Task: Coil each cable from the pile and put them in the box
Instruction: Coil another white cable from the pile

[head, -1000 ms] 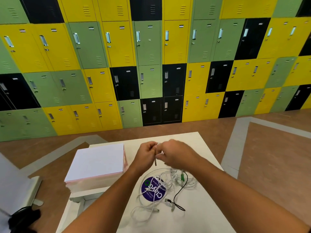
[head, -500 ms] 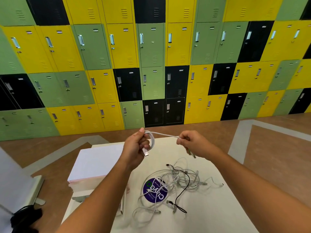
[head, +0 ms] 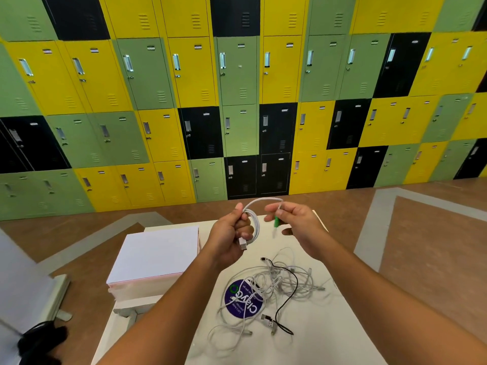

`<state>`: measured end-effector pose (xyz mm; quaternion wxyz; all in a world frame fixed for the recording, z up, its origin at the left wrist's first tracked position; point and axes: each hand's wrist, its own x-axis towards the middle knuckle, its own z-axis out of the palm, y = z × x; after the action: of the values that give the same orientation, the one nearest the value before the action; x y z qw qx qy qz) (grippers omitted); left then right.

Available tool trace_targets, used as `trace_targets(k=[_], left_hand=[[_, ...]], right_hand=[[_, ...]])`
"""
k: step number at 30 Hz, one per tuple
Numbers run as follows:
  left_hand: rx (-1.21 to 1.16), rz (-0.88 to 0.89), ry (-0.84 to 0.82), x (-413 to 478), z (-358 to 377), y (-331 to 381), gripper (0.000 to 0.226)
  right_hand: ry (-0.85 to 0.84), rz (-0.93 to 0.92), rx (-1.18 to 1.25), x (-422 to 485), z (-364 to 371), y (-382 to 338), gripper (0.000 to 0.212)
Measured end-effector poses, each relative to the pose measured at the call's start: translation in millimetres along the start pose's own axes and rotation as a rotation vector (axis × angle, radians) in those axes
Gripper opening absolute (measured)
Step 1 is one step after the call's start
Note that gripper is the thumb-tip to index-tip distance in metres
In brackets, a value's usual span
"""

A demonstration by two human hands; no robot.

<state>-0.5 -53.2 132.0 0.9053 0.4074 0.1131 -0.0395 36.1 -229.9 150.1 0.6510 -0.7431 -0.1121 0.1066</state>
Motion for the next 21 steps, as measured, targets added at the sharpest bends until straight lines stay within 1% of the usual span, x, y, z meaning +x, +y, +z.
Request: trace_targets(k=[4, 6, 9, 12, 16, 18, 21], left_hand=[[0.047, -0.009, -0.057, -5.3, 6.3, -1.2, 0.037], [0.079, 0.001, -0.075, -8.1, 8.1, -0.3, 0.038], [0.110, -0.004, -0.096, -9.9, 6.6, 2.9, 0.037], [0.094, -0.021, -0.114, -10.6, 5.8, 5.0, 0.037], [0.120, -0.021, -0.131, -11.8, 9.7, 1.3, 0.041], [0.147, 0.008, -0.137, -10.8, 9.1, -0.2, 0.041], [0.236, 0.094, -0.128, -10.2, 8.2, -1.8, 0.037]], right_hand=[[0.038, -0.002, 0.247, 6.3, 3.4, 3.3, 0.025], [0.054, 0.001, 0.285, 8.2, 4.3, 3.2, 0.024], [0.044, -0.001, 0.318, 8.0, 1.9, 1.0, 0.023], [-0.001, 0.016, 0.303, 6.8, 1.6, -1.5, 0.022], [-0.151, 0.072, 0.310, 0.9, 11.8, -1.7, 0.018], [-0.208, 0.092, 0.318, -2.1, 14.9, -2.8, 0.018], [-0.227, 0.108, 0.279, -3.5, 14.3, -5.5, 0.019]])
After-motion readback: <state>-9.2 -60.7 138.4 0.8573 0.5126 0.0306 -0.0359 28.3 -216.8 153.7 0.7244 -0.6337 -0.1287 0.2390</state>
